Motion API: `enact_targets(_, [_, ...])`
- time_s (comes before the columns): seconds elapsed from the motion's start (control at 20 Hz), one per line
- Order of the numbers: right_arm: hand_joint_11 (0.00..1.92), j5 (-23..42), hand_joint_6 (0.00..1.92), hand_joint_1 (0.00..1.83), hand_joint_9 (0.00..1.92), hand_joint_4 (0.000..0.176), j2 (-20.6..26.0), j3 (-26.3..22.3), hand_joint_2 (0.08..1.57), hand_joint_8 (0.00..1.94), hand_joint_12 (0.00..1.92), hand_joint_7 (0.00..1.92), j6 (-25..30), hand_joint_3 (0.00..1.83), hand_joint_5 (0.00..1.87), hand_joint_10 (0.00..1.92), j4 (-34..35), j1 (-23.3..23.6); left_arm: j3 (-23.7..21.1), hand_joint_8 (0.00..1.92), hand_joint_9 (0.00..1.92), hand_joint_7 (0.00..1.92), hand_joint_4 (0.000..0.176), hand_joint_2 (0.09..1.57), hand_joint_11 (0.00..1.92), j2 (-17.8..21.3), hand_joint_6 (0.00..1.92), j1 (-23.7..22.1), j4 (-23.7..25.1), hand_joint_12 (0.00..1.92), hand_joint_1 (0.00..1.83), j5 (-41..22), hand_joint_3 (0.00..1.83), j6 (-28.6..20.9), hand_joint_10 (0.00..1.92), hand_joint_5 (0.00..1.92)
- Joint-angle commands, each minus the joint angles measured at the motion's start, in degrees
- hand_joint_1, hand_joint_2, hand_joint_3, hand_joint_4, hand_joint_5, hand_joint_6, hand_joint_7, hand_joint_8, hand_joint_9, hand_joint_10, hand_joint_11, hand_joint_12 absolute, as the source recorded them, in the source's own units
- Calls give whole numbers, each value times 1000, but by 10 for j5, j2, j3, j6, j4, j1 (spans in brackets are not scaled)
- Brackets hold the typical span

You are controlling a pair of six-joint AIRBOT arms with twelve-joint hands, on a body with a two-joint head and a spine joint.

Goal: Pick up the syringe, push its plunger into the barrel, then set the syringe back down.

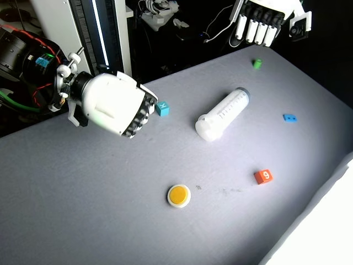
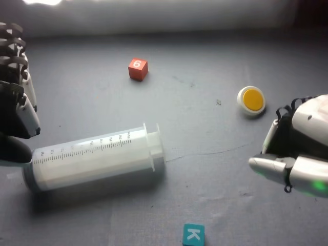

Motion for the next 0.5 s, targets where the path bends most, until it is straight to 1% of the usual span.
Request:
enact_targets(0.0, [1761,73,1921,986,1587,176,1,-1,1426,1941,1921,1528,1,0,1413,1921,-16,0,2,1921,1678,1610,164,1270,1731,-2,1921,-8,-45,1921,1326,-25,4,4,1921,1509])
enact_targets(0.05, [1754,73,1921,1001,1584,176,1,-1,1417,1941,1921,1527,1,0,1416,1921,-17,-1,3,1921,1651,1597,156,1265,1676,-3,1921,-9,-45,1921,1285,-25,2,4,1921,1490])
enact_targets(0.1, [1749,67,1921,981,1583,176,1,-1,1427,1941,1921,1526,1,1,1417,1921,-17,-1,7,1921,1647,1595,152,1256,1666,-4,1921,-10,-45,1921,1293,-25,0,4,1921,1489])
enact_targets(0.15, [1747,67,1921,969,1589,176,1,-1,1444,1941,1921,1531,1,7,1423,1921,-15,-1,11,1921,1650,1596,153,1241,1670,-5,1921,-10,-45,1921,1331,-28,0,4,1921,1498])
enact_targets(0.2, [1746,67,1921,964,1587,176,1,-1,1449,1941,1921,1528,1,7,1417,1921,-15,-2,18,1921,1662,1608,157,1242,1683,-8,1921,-10,-45,1921,1316,-47,0,4,1921,1514])
enact_targets(0.25, [1738,67,1921,965,1580,176,1,-1,1448,1941,1921,1518,1,5,1402,1921,-14,-2,22,1921,1684,1621,165,1253,1701,-9,1921,-9,-46,1921,1299,-64,0,4,1921,1514])
enact_targets(0.3, [1728,67,1921,967,1570,176,1,-1,1437,1941,1921,1510,1,0,1391,1921,-13,-2,22,1921,1688,1625,166,1269,1701,-10,1921,-9,-52,1921,1264,-75,6,4,1921,1508])
enact_targets(0.35, [1723,67,1921,942,1568,176,1,-1,1445,1941,1921,1511,1,3,1394,1921,-13,-2,20,1921,1677,1623,157,1260,1696,-9,1921,-10,-53,1921,1252,-67,1,3,1921,1502])
enact_targets(0.4, [1720,68,1921,915,1560,176,1,-1,1456,1941,1921,1507,1,7,1393,1921,-13,-3,21,1921,1666,1615,150,1235,1686,-10,1921,-7,-53,1921,1276,-85,0,1,1921,1500])
enact_targets(0.45, [1726,69,1921,935,1561,176,1,-1,1448,1941,1921,1507,1,2,1391,1921,-13,-3,16,1921,1666,1616,146,1232,1686,-9,1921,-1,-57,1921,1294,-96,0,-9,1921,1497])
